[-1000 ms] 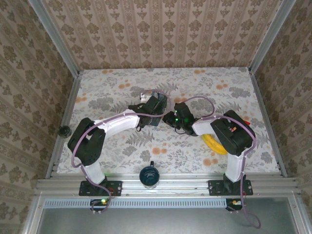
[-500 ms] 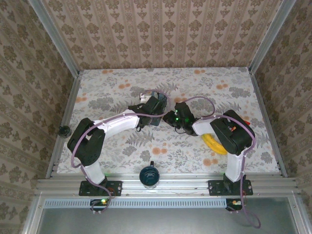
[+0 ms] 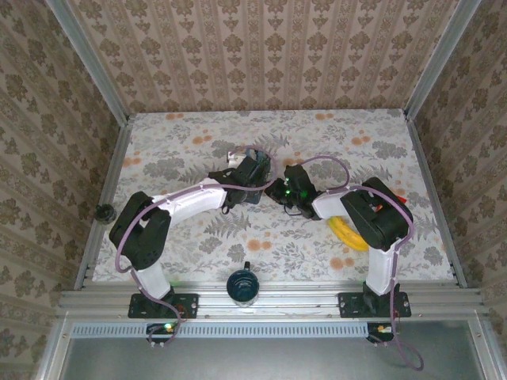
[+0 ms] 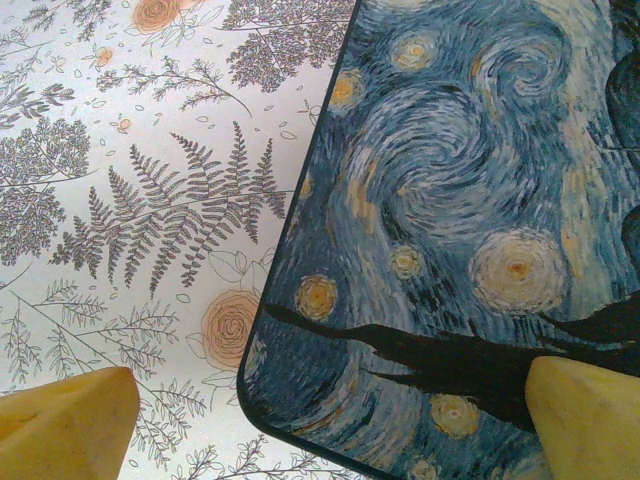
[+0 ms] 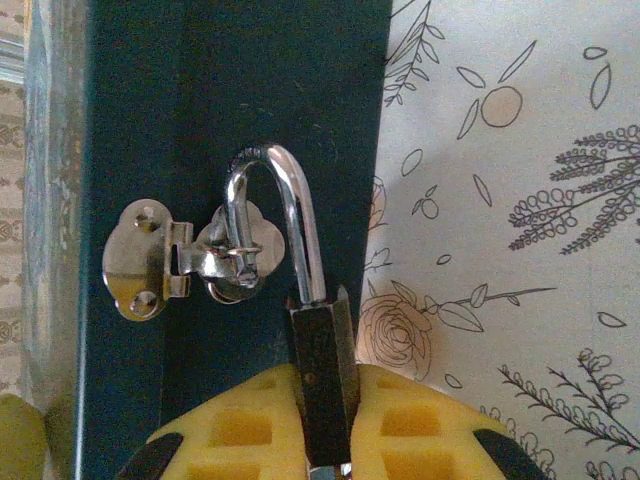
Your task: Unlock a padlock with a key
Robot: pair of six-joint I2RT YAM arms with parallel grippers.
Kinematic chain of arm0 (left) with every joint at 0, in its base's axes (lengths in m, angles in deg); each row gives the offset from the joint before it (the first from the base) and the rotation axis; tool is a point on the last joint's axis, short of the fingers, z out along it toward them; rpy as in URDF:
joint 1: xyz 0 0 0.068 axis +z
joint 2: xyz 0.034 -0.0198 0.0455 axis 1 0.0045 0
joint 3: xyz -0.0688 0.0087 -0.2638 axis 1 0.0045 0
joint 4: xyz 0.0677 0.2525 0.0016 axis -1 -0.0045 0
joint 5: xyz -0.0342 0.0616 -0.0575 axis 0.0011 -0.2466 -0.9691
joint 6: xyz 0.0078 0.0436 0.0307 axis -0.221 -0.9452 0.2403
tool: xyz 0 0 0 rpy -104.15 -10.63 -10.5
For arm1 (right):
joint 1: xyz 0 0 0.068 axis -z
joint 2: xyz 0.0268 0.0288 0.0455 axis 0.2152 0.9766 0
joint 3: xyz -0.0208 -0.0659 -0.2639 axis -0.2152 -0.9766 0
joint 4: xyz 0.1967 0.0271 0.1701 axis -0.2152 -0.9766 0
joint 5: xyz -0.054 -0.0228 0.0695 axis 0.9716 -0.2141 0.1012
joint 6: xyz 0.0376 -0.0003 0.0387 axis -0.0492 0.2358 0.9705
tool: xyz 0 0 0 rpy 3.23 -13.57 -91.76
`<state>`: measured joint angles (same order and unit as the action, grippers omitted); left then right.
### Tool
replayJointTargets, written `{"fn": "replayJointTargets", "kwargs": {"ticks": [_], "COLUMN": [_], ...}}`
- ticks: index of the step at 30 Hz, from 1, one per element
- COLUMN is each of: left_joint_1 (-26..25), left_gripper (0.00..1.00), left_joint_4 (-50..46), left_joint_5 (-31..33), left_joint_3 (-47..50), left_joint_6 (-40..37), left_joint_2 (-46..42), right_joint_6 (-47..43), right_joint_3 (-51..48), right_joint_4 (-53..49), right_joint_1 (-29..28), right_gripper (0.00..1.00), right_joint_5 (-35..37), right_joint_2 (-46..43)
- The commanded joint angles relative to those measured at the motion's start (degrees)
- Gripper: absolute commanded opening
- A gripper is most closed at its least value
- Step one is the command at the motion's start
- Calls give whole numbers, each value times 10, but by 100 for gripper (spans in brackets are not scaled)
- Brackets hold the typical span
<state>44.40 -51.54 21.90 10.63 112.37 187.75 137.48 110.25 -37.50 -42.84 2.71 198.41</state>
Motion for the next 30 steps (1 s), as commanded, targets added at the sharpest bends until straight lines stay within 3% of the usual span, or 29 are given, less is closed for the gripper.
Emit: {"fn": "replayJointTargets", "kwargs": {"ticks": [1, 30], "left_joint_1": [-1, 0], "left_gripper": [100, 100], "left_joint_4": [-53, -58], "left_joint_5": [-10, -6], "left_joint_3": [19, 25], "left_joint_6": [-1, 4], "left_joint_2": [-5, -11], "right_joint_6": [11, 3], "right_joint_3": [22, 23], "right_joint_4": [22, 10], "right_joint_1": [11, 26], "right_gripper": [0, 0], "right_joint_5": [15, 20], "right_joint_2": [7, -6]}}
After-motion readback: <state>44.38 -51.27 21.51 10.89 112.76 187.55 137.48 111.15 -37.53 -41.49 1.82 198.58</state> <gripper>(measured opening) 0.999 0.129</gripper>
